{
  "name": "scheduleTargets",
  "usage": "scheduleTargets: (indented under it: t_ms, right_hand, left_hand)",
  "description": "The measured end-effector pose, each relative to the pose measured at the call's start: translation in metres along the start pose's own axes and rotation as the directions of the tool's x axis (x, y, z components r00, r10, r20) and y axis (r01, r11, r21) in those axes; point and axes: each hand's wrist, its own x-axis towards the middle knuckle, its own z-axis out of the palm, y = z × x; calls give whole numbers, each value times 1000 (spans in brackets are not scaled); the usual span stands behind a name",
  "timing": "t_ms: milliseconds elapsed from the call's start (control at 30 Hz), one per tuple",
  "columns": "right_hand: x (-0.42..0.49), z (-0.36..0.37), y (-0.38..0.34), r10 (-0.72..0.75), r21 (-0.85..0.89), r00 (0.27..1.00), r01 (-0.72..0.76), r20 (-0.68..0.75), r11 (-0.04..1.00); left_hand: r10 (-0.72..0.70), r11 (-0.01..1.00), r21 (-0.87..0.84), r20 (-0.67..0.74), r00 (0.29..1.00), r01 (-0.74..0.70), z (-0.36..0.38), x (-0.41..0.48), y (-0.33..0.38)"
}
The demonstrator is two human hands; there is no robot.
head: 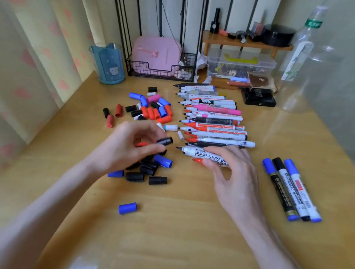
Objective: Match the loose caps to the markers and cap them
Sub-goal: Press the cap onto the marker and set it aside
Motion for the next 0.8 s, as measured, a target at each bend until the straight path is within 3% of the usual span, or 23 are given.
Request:
scheduleTargets:
  t_ms: [133,567,800]
  right_hand:
    - [0,-4,-6,-46,19,999,46,29,999]
    - [-7,2,-13,-142,19,984,140,108,990]
    - [-9,1,-17,-170,23,980,168,105,985]
  left_hand:
    - [-14,998,-59,59,998,17,6,-30,0]
    - [-20,995,-102,18,1000,22,19,-45,-1]
    - [77,990,124,-69,995,-68,25,-47,1]
